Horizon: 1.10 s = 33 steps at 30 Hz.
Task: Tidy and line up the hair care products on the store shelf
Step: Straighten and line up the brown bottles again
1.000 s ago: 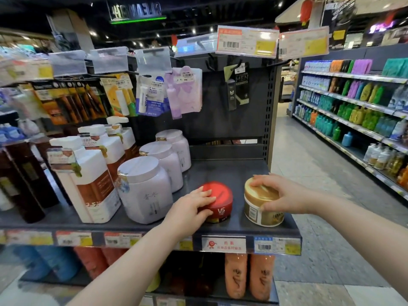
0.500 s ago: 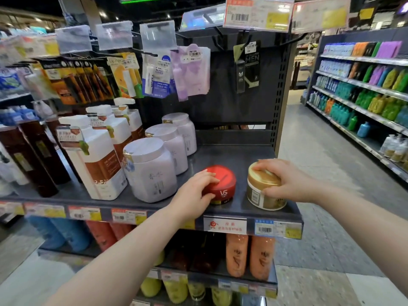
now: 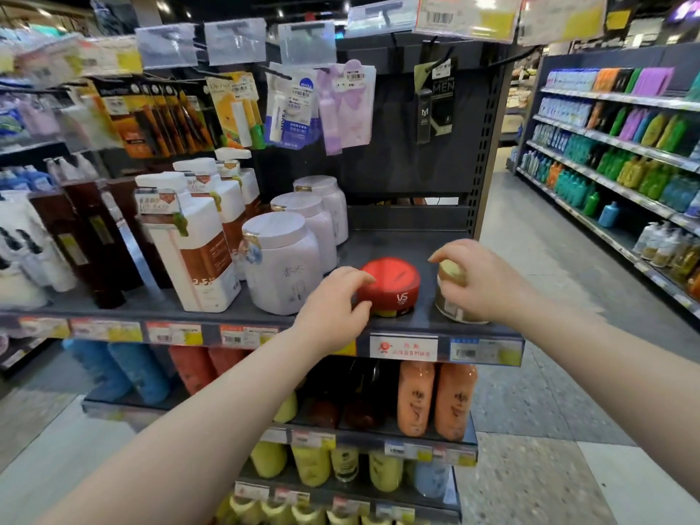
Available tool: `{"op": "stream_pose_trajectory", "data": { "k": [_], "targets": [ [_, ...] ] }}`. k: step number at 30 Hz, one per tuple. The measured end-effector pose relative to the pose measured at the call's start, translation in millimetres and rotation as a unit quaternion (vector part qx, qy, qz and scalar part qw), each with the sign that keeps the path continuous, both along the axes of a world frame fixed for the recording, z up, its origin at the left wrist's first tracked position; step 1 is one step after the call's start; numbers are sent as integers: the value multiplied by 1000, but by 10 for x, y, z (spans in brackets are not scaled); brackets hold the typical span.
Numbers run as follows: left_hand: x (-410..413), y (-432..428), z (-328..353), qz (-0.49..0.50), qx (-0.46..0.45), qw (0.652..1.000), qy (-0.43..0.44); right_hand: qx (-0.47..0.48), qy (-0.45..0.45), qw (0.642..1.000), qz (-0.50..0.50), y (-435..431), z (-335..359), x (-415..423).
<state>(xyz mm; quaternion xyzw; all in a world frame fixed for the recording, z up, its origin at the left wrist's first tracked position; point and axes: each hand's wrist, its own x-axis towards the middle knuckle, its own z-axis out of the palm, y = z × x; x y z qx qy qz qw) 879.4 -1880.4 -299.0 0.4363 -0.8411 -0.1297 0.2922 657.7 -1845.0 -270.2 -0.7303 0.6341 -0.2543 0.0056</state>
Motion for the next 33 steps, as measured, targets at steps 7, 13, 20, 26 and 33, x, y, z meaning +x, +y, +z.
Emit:
{"op": "stream_pose_trajectory", "data": {
  "k": [7,13,20,26,33],
  "targets": [
    [914,471,-277,36,27,998,46,-2,-89,992,84,531,-297,1014],
    [1601,918,-853,80,151,983,65,176,-98,977,76,900,-980,1690],
    [1603,1035,-1567,64,260,962,57,290,-112,950,-3,985,-1802,1810],
    [1310,719,-1898,76,308,946,62,297,-149,939,-91,539,-2195,1588],
    [939,254,-2339,59,291,952,80,285,-167,929,-165,-195,-2643,1448]
  ]
}}
